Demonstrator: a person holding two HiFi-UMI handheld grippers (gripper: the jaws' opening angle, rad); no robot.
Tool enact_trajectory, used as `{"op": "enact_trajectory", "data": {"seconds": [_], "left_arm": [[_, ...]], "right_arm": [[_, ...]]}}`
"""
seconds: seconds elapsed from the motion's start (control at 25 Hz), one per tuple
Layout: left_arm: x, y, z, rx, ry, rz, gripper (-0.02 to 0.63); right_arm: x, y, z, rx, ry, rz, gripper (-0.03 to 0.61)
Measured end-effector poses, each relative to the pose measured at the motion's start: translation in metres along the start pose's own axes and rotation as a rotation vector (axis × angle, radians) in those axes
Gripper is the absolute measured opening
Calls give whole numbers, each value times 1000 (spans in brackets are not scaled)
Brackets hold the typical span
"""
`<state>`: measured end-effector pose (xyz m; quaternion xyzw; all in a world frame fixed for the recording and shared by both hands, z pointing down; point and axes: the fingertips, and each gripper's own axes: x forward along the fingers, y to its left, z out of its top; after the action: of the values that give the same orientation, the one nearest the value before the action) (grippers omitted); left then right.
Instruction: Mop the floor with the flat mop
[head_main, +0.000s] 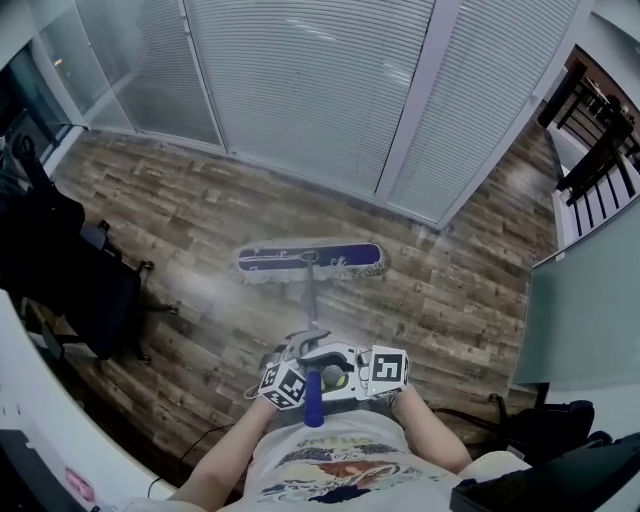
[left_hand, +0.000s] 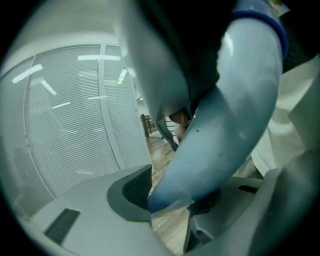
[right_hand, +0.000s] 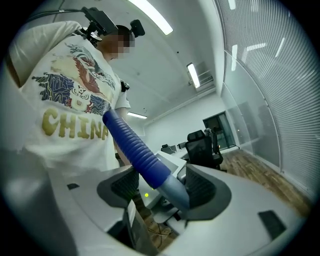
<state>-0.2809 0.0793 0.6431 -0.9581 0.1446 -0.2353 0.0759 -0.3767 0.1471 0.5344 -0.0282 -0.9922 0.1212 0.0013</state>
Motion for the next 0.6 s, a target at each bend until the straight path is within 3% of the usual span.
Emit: {"op": "enact_trajectory", "data": {"seconds": [0.36,0.6], "left_arm": [[35,81,-5,-4,-6,0,118],[77,168,-7,-20,1,11,121]], "right_arm": [[-14,-85,17,-14,12,17,273],[-33,-177,43,-31,-25,31,272]]}}
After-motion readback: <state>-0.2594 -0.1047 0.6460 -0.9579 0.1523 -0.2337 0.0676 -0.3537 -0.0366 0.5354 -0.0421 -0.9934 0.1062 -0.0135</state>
